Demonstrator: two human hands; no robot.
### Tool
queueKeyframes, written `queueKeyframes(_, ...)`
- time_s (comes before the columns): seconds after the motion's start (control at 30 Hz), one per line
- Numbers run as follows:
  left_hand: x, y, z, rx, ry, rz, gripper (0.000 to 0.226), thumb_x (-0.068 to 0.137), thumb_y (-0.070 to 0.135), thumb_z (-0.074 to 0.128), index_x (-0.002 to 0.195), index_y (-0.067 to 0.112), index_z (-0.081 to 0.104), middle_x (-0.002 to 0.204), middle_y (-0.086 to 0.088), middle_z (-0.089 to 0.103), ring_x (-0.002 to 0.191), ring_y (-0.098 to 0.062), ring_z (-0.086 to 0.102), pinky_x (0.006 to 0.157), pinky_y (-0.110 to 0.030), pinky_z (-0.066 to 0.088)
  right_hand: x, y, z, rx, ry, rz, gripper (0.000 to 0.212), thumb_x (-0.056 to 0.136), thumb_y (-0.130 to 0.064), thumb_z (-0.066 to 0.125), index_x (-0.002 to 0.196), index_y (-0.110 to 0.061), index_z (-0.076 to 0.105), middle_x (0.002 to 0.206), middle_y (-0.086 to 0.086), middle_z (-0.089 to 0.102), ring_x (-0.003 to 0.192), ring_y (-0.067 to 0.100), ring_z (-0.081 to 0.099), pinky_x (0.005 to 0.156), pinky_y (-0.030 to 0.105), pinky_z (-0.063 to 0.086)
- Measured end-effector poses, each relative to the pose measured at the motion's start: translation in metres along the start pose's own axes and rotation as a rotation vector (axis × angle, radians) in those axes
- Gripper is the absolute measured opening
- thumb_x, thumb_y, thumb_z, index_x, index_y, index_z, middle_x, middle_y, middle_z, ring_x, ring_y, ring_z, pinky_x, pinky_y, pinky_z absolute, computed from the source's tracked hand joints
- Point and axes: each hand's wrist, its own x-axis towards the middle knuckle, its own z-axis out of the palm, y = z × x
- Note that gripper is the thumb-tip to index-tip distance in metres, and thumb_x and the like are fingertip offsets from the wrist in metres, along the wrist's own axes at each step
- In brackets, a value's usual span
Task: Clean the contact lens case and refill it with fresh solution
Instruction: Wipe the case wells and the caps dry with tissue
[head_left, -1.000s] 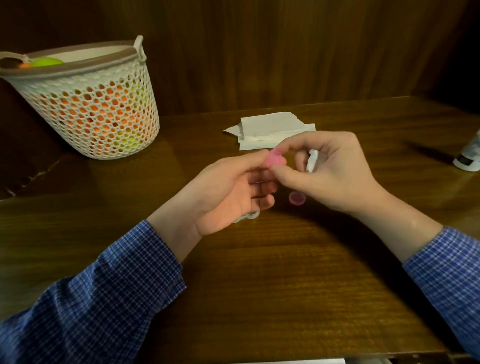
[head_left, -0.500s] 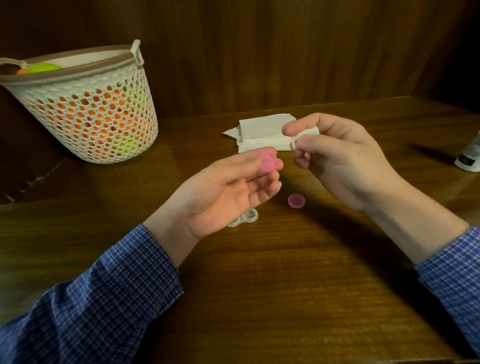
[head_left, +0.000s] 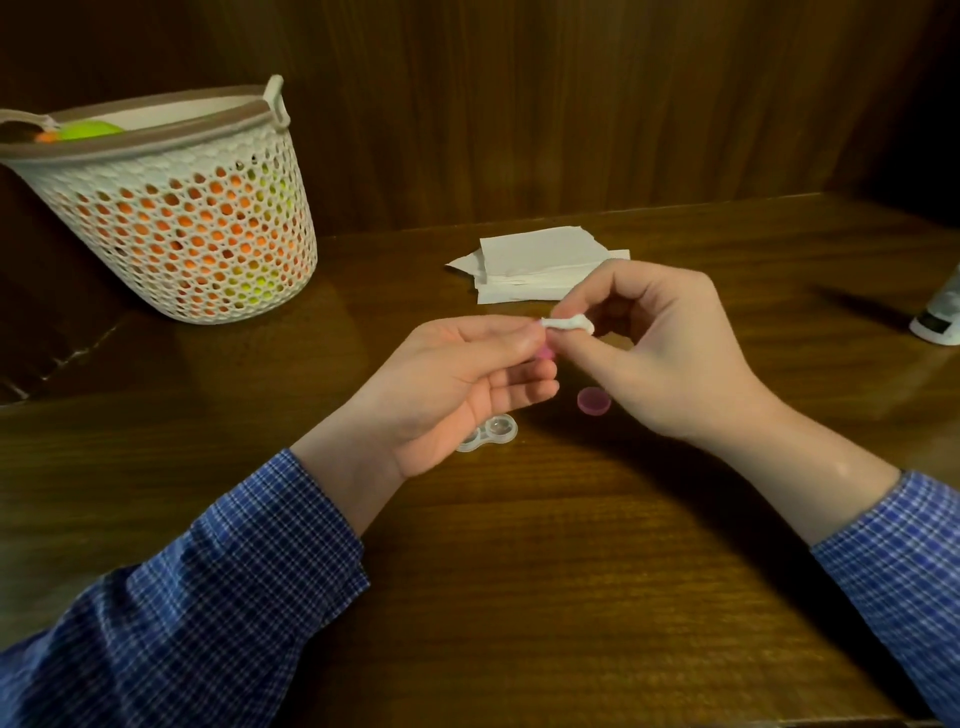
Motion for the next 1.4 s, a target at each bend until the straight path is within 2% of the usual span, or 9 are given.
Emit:
queueKeyframes(0.1,-0.002,0.002,-0.001,0.009,-0.031,-0.048,0.031,0.085,0.017,0.067,0.111,0.001,0.075,0.087,-0.007,0.073,0.078,-0.012,0.070,0.069,-0.023,0.060,-0.003,-0.004,0.003,-0.117,0.047,-0.194,0.007,0.086,-0.010,0.081,0.091,-0.013,0.077,0.087,-0.007,0.072,0.080,0.012,0.069,0.066,0.024,0.060)
queueKeyframes(0.3,-0.007,0.010,-0.003,-0.156,-0.159,-0.238,0.028,0.082,0.026,0.074,0.100,0.005,0.075,0.087,-0.007,0.068,0.071,-0.010,0.066,0.065,-0.022,0.058,-0.007,-0.007,0.002,-0.157,0.063,-0.423,0.009,0.084,-0.002,0.082,0.092,-0.002,0.079,0.088,0.009,0.075,0.084,0.015,0.072,0.074,0.022,0.057)
queueKeyframes(0.43,-0.008,0.008,0.001,0.065,-0.038,-0.049,0.026,0.082,0.021,0.073,0.102,0.006,0.080,0.088,-0.008,0.075,0.078,-0.013,0.073,0.068,-0.023,0.060,-0.008,-0.012,0.005,-0.027,0.054,-0.033,0.008,0.084,-0.015,0.083,0.090,-0.016,0.078,0.081,-0.011,0.072,0.076,0.015,0.070,0.060,0.025,0.060)
queueKeyframes(0.57,-0.012,-0.003,0.006,0.588,0.230,0.375,0.024,0.080,0.016,0.081,0.105,0.019,0.080,0.094,0.000,0.081,0.088,-0.016,0.079,0.078,-0.035,0.065,-0.002,-0.013,0.007,0.185,0.037,0.374,0.007,0.081,-0.019,0.086,0.082,-0.020,0.079,0.079,0.001,0.075,0.071,0.031,0.069,0.056,0.045,0.062)
queueKeyframes(0.83,-0.016,-0.007,0.008,1.163,0.170,0.882,0.022,0.088,0.008,0.080,0.110,0.005,0.079,0.106,-0.004,0.077,0.099,-0.011,0.073,0.083,-0.027,0.062,0.004,-0.011,0.002,0.845,-0.368,1.012,0.020,0.067,-0.012,0.079,0.086,-0.006,0.079,0.069,0.002,0.066,0.056,0.005,0.056,0.046,0.013,0.045)
queueKeyframes(1.1,-0.015,-0.005,0.007,1.208,0.178,1.071,0.020,0.085,0.003,0.082,0.105,0.000,0.079,0.107,-0.009,0.078,0.103,-0.015,0.073,0.090,-0.026,0.060,0.008,-0.011,-0.004,0.810,-0.375,0.880,0.010,0.070,-0.013,0.078,0.080,-0.010,0.077,0.065,0.002,0.067,0.055,0.006,0.058,0.050,0.016,0.045)
queueKeyframes(1.2,-0.015,-0.009,0.012,1.143,0.240,0.950,0.030,0.086,0.007,0.082,0.115,0.003,0.076,0.113,-0.007,0.076,0.106,-0.014,0.072,0.089,-0.029,0.061,0.006,-0.011,-0.003,0.582,-0.221,0.648,0.006,0.078,-0.010,0.081,0.075,-0.011,0.076,0.067,0.008,0.068,0.059,0.018,0.060,0.057,0.031,0.049)
queueKeyframes(1.27,-0.014,-0.010,0.015,0.888,0.291,0.693,0.039,0.085,0.009,0.081,0.123,0.007,0.071,0.111,-0.004,0.076,0.101,-0.014,0.074,0.086,-0.030,0.063,0.003,-0.010,-0.002,0.252,-0.037,0.370,0.010,0.081,-0.013,0.084,0.078,-0.013,0.075,0.077,0.009,0.074,0.068,0.028,0.068,0.056,0.037,0.058)
queueKeyframes(1.4,-0.008,0.001,0.015,0.244,0.147,0.076,0.043,0.080,0.030,0.071,0.116,0.006,0.074,0.100,-0.011,0.078,0.087,-0.019,0.075,0.074,-0.028,0.062,-0.003,-0.007,-0.004,-0.052,0.056,0.005,0.011,0.085,-0.019,0.082,0.087,-0.020,0.071,0.082,-0.010,0.072,0.065,0.009,0.070,0.048,0.026,0.057)
